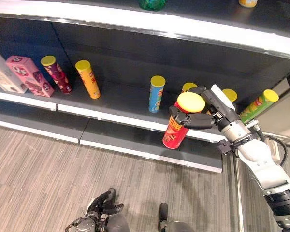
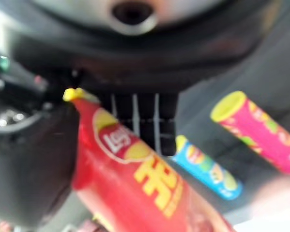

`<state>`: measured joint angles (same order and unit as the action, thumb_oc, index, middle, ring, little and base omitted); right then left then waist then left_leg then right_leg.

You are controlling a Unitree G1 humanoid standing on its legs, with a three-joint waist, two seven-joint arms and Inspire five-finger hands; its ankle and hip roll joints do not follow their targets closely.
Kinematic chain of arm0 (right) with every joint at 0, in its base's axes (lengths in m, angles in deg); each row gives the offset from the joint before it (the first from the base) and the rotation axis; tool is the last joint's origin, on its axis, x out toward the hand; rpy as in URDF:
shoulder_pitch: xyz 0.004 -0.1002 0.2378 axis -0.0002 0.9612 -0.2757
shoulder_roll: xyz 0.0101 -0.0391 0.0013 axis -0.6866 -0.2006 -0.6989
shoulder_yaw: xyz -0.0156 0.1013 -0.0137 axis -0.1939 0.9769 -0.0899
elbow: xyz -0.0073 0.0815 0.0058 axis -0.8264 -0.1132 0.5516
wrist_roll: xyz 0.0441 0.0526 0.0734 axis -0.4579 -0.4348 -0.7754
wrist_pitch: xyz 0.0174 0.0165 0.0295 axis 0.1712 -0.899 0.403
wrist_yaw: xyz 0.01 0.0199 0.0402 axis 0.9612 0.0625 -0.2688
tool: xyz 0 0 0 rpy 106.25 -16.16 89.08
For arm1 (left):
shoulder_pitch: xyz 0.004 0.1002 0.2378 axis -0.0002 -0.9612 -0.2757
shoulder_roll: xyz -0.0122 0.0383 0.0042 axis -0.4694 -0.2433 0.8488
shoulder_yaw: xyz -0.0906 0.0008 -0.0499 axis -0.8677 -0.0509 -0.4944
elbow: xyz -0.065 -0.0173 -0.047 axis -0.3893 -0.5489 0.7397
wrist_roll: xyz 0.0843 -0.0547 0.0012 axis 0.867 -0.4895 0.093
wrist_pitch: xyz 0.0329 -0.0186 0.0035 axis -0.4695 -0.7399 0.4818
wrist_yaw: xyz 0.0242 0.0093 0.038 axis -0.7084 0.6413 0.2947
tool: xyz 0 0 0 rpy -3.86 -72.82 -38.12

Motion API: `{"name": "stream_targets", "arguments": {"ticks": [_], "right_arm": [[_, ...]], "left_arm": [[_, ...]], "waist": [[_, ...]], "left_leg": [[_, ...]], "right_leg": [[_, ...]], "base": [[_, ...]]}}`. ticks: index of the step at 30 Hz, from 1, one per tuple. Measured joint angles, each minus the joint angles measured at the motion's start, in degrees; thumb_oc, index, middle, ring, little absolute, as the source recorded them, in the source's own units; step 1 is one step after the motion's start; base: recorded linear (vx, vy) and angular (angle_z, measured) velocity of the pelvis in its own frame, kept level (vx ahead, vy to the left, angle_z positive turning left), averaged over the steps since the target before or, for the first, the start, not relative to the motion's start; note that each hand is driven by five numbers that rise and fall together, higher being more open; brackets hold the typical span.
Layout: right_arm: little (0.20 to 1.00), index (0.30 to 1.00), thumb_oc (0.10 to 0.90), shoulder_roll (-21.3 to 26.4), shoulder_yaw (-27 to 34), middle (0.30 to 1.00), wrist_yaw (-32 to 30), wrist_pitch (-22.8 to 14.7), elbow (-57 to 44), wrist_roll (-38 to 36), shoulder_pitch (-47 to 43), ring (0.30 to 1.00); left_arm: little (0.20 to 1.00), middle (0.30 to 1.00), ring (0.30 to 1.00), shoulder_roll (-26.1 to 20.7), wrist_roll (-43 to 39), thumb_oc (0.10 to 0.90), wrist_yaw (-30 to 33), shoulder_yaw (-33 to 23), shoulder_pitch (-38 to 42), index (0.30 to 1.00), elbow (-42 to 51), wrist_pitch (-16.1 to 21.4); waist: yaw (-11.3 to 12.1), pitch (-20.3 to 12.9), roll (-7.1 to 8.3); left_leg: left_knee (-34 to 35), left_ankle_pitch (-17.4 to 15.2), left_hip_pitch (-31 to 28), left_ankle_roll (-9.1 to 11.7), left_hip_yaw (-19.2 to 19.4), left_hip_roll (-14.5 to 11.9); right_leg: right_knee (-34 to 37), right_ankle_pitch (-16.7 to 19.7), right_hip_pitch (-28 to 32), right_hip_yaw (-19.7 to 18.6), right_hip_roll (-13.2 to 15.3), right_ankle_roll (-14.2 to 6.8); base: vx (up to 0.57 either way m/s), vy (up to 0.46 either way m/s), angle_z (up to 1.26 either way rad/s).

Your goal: Put the goods on the table back onto the shelves and tidy them up.

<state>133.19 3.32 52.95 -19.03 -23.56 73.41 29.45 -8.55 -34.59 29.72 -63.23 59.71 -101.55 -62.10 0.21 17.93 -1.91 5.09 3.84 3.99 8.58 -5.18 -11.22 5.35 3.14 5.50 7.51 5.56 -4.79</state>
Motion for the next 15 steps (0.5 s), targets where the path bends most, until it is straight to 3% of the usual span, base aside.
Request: {"name": "stream_targets", "arguments": {"ticks": [1, 3, 5, 7, 8, 9, 10, 11, 13, 15], "right_arm": [[0.300, 0.300, 0.400, -0.6, 0.5, 0.300, -0.8, 0.0, -0.1, 1.4, 1.1, 0.300], [0.300, 0.300, 0.400, -1.7, -0.1, 0.300, -0.9, 0.2, -0.8, 3.5, 1.1, 0.300], [0.300, 0.300, 0.400, -6.0, -3.1, 0.300, -1.3, 0.1, -1.3, 5.4, -1.5, 0.300], [0.300, 0.300, 0.400, -6.1, -6.2, 0.300, -1.3, 0.1, -1.4, 6.1, -1.8, 0.300], [0.300, 0.300, 0.400, -6.0, -6.9, 0.300, -1.3, 0.1, -1.4, 6.2, -1.9, 0.300], [0.300, 0.300, 0.400, -5.9, -7.1, 0.300, -1.3, 0.1, -1.3, 6.3, -2.0, 0.300], [0.300, 0.300, 0.400, -5.9, -7.5, 0.300, -1.1, 0.0, -1.3, 7.3, -3.3, 0.300], [0.300, 0.300, 0.400, -5.8, -7.8, 0.300, -1.2, 0.0, -1.3, 8.1, -4.4, 0.300], [0.300, 0.300, 0.400, -5.9, -7.5, 0.300, -1.8, -0.4, -1.4, 8.3, -4.9, 0.300], [0.300, 0.300, 0.400, -6.0, -6.9, 0.300, -2.6, -0.5, -1.3, 8.9, -4.8, 0.300]], "left_arm": [[0.900, 0.900, 0.900, -0.7, 0.1, 0.800, 0.1, 0.7, 0.4, 0.900, 0.1, 0.1], [0.900, 0.900, 0.900, -2.3, 0.2, 0.800, 0.2, 0.7, 0.8, 0.900, 1.2, 0.5], [0.900, 0.900, 0.900, -4.3, 1.2, 0.800, 0.4, -0.2, 1.2, 0.900, 1.1, 0.9], [0.900, 0.900, 0.900, -5.8, 1.2, 0.800, 1.3, -2.0, 1.2, 0.900, 1.3, 1.4], [0.900, 0.900, 0.900, -6.2, 1.1, 0.800, 1.7, -2.2, 1.2, 0.900, 1.5, 1.7], [0.900, 0.900, 0.900, -6.1, 1.1, 0.800, 1.8, -2.0, 1.5, 0.900, 1.6, 1.8], [0.900, 0.900, 0.900, -6.7, 1.1, 0.800, 2.3, -2.0, 1.2, 0.900, 1.7, 1.8], [0.900, 0.900, 0.900, -6.6, 1.1, 0.800, 2.4, -1.9, 0.9, 0.900, 0.6, 1.4], [0.900, 0.900, 0.900, -5.3, 1.6, 0.800, 2.3, -1.6, 0.8, 0.900, -1.0, 1.3], [0.900, 0.900, 0.900, -4.7, 2.2, 0.800, 1.8, -1.2, 0.1, 0.900, -0.6, 1.2]], "waist": [[-0.5, -0.1, 0.40], [-0.8, -0.3, 1.45], [0.7, -0.2, 1.02], [2.8, -0.3, 1.15], [2.9, -0.3, 1.14], [2.7, -0.2, 0.72], [3.1, 0.2, 0.05], [2.9, 0.2, 0.28], [1.9, 0.1, 1.22], [0.7, 0.0, 3.67]], "left_leg": [[-0.7, 4.3, -0.4, -1.8, 1.0, 3.5], [-0.9, 3.8, -0.8, -4.2, 3.0, 8.1], [-0.6, 4.2, -1.6, -6.5, 7.4, 9.7], [-0.1, 3.4, -3.6, -7.8, 9.3, 11.0], [0.0, 3.1, -4.0, -8.1, 8.9, 11.4], [0.0, 2.3, -4.5, -9.3, 7.3, 11.3], [0.0, 1.9, -4.5, -9.8, 7.4, 10.3], [0.0, 1.9, -5.1, -9.9, 7.6, 10.2], [0.0, 1.5, -5.7, -9.8, 6.4, 11.8], [0.0, 1.3, -6.4, -9.5, 4.3, 14.3]], "right_leg": [[0.0, -0.2, 1.0, 0.1, 3.8, -1.2], [-2.0, 0.4, 0.0, 0.1, 8.3, -1.1], [-7.7, 2.6, -4.9, 1.7, 11.4, -1.4], [-8.6, 6.1, -4.6, 9.7, 12.4, -1.2], [-9.9, 6.2, -4.5, 10.6, 12.8, -1.1], [-12.0, 2.7, -5.5, 8.8, 11.9, -3.4], [-15.8, -2.2, -8.6, 4.6, 9.0, -4.2], [-12.9, -3.5, -10.3, 1.4, 5.0, -5.6], [-4.7, -1.1, -9.3, 2.5, 3.8, -3.5], [-0.6, 4.6, -7.6, 0.5, 4.7, -1.7]], "base": [[0.05, 0.396, -0.13], [0.02, 0.378, -0.13], [0.00, 0.290, -0.70], [0.02, 0.234, -0.52], [0.03, 0.164, 0.11], [0.05, 0.182, 0.16], [0.05, 0.049, 0.11], [0.05, 0.022, -0.01], [0.07, 0.005, 0.43], [0.06, -0.023, 0.69]]}}
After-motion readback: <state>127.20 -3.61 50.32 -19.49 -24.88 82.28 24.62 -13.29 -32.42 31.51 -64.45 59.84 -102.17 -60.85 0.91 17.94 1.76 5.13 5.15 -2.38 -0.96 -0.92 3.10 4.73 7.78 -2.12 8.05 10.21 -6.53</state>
